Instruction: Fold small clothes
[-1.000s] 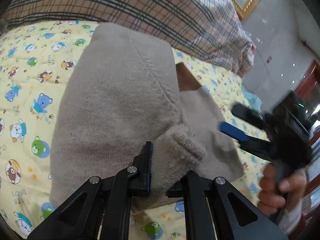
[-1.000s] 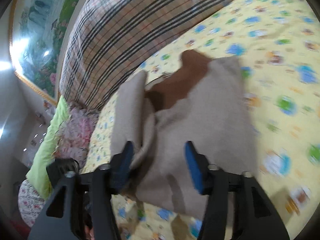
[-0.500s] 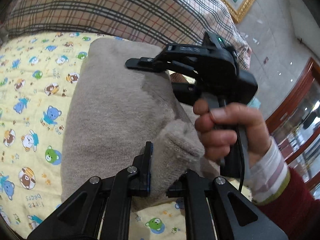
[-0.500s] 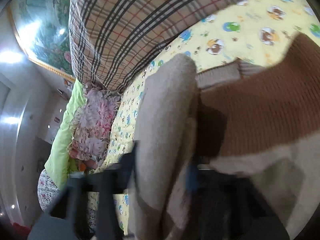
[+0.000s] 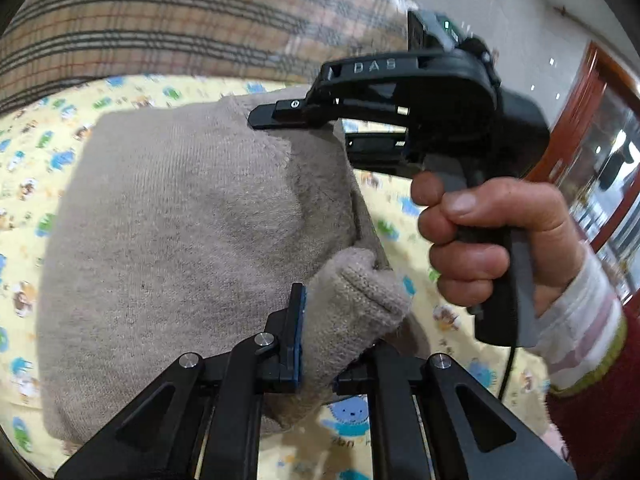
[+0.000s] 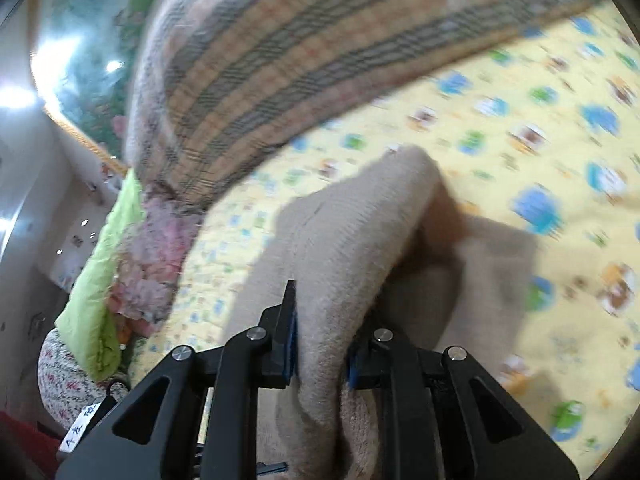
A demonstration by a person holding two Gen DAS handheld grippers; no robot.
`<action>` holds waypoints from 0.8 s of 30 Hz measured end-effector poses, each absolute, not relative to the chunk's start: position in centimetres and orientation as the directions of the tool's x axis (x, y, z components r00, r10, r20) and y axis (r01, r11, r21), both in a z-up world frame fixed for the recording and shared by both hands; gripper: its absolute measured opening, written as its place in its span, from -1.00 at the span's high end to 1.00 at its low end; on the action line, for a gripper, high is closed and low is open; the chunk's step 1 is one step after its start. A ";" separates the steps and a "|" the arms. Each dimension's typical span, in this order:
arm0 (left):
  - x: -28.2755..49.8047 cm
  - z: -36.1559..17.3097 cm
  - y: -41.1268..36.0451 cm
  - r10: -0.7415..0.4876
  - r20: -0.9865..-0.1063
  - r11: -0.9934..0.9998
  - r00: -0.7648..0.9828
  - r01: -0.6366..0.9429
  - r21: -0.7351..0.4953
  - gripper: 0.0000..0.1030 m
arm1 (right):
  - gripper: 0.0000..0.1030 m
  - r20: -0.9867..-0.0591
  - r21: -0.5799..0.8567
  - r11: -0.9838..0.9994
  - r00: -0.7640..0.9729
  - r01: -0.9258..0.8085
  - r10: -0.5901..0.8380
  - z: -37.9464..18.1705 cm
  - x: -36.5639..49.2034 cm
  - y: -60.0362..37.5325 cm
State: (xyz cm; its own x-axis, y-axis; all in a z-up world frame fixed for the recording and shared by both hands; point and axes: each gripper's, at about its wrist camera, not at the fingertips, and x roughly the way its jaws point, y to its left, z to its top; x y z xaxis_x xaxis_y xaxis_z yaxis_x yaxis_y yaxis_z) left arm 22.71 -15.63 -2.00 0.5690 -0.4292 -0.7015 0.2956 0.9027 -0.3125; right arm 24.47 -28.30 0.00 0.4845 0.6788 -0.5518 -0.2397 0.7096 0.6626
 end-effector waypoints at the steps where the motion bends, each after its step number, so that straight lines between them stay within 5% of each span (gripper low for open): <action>1: 22.8 -2.1 -15.8 -0.429 -0.703 0.903 0.567 0.295 -0.312 0.84 | 0.60 -0.560 0.658 0.716 0.483 -0.235 0.673 -0.4 24.4 -28.8; 8: 23.5 -3.0 -17.2 -0.408 -0.721 0.912 0.560 0.290 -0.290 0.78 | 0.59 -0.606 0.578 0.771 0.493 -0.267 0.625 -0.5 24.9 -29.1; 10: 23.5 -3.4 -17.2 -0.413 -0.728 0.909 0.547 0.295 -0.295 0.70 | 0.41 -0.644 0.554 0.799 0.486 -0.235 0.590 -1.6 25.2 -29.5; 11: 23.2 -3.2 -17.2 -0.423 -0.722 0.904 0.547 0.310 -0.294 0.65 | 0.36 -0.656 0.553 0.807 0.488 -0.209 0.576 -2.1 25.1 -29.9; 15: 21.7 -2.4 -16.6 -0.453 -0.724 0.884 0.521 0.371 -0.286 -0.07 | 0.17 -0.626 0.592 0.796 0.550 -0.128 0.554 -1.8 23.0 -32.1; 24: 14.6 -1.4 -8.9 -0.340 -0.720 0.932 0.605 0.318 -0.173 -0.26 | 0.15 -0.564 0.604 0.791 0.645 -0.102 0.515 0.5 12.6 -32.7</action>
State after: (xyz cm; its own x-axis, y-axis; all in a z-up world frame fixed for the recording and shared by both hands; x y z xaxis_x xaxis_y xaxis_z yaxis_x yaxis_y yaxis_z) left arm 14.55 -8.93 -1.38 0.6053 -0.3403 -0.7196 0.3182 0.9321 -0.1731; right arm 12.61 -32.73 0.49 0.6454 0.5146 -0.5645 -0.1021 0.7905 0.6038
